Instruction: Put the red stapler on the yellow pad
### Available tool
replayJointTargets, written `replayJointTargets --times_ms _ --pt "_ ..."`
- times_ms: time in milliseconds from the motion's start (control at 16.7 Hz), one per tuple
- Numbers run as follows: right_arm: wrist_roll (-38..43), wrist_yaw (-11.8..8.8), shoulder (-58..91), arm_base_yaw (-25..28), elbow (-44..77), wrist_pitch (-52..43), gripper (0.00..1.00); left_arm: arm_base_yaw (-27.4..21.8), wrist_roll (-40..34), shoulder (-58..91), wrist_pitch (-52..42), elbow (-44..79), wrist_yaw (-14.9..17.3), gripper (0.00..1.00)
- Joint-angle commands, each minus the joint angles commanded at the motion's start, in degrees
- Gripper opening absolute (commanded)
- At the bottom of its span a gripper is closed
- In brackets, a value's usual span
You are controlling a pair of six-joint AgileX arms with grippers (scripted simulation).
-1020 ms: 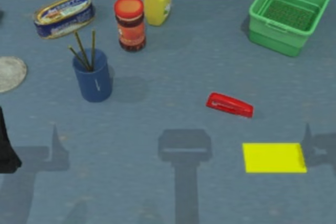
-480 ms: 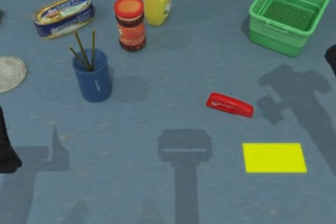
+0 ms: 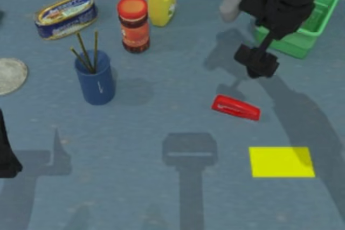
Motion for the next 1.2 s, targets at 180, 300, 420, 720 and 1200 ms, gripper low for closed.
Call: replayJointTargets --times_ms 180,300,420,720,1200 --pt "-3.7 -0.3 12.7 2.8 13.6 -7.1 1.00 0.0 0.0 0.0 0.0 0.0 0.0 1.00" --pt "-5.5 -0.5 18.1 4.2 20.1 -10.1 1.00 0.0 0.0 0.0 0.0 0.0 0.0 1.00" --pt "-6.7 -0.7 21.3 5.2 24.2 -12.0 1.00 0.0 0.0 0.0 0.0 0.0 0.0 1.00" --pt "-7.2 -0.8 22.5 5.6 26.0 -12.7 1.00 0.0 0.0 0.0 0.0 0.0 0.0 1.00" --pt "-7.2 -0.8 22.9 5.5 16.7 -2.9 1.00 0.0 0.0 0.0 0.0 0.0 0.0 1.00"
